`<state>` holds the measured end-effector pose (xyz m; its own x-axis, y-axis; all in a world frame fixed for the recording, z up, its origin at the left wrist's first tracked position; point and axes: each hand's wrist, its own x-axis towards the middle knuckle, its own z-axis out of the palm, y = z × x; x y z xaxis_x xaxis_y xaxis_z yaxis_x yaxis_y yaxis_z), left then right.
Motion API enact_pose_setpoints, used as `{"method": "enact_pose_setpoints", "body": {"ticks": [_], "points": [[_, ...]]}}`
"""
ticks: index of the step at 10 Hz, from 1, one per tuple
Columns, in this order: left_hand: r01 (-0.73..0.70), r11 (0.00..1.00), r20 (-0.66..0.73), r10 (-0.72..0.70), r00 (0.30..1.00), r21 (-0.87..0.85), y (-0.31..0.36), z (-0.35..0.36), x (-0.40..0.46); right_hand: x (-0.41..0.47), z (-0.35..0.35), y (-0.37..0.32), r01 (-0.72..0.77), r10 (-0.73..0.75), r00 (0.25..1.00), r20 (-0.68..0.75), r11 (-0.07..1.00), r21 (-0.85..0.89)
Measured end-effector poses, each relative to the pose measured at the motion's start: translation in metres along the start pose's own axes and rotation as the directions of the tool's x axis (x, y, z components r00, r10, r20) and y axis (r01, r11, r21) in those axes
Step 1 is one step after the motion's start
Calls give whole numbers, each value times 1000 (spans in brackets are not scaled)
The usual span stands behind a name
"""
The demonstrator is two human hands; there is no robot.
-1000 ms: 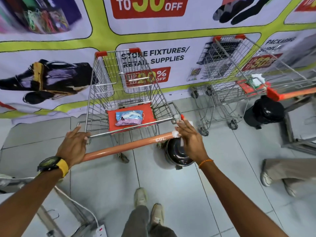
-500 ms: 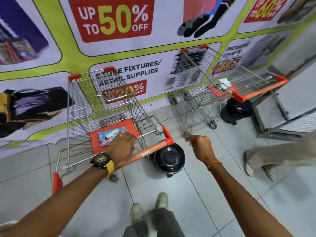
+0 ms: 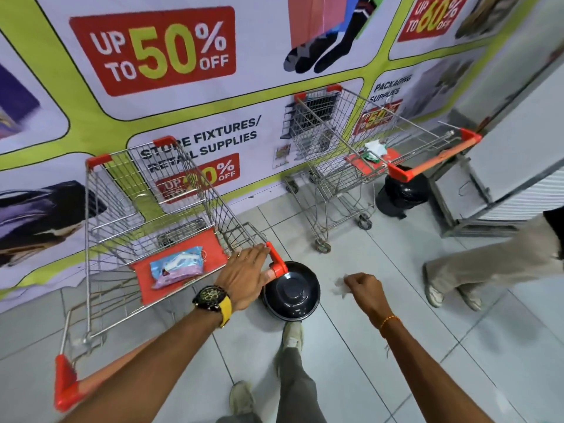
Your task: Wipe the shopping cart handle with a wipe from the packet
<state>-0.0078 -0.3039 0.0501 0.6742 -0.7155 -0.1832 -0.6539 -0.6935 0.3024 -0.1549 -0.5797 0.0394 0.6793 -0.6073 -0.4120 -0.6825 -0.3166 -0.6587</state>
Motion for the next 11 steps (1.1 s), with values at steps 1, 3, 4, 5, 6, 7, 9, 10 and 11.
{"method": "enact_pose_setpoints", "body": {"ticks": [1, 3, 4, 5, 6, 7, 9, 10, 11], "points": [[32, 999, 3, -32, 999, -43, 1, 6, 4, 10, 1, 2, -30, 30, 999, 18, 999, 29], [77, 985, 4, -77, 997, -154, -3, 9, 7, 22, 5, 2, -35, 37, 999, -20, 997, 66], [74, 984, -12, -77, 997, -160, -1, 9, 8, 29, 11, 4, -27, 25, 996, -84, 999, -28], [73, 984, -17, -77, 997, -160, 0, 8, 7, 34, 20, 5, -47, 44, 997, -64, 998, -50], [69, 983, -24, -74, 997, -168, -2, 11, 5, 41, 34, 9, -84, 84, 996, 5, 996, -5], [63, 983, -31, -69, 997, -174, -4, 14, 4, 49, 48, 10, -77, 76, 994, 76, 997, 5], [46, 984, -35, -53, 998, -174, -8, 19, 2, 63, 64, 12, -6, 42, 973, 228, 988, -156], [32, 981, -32, -39, 999, -189, -10, 19, 1, 64, 65, 16, -2, 36, 976, 214, 988, -155], [23, 973, -39, -33, 999, -229, -9, 13, 1, 67, 66, 18, 7, 25, 977, 210, 988, -151]]}}
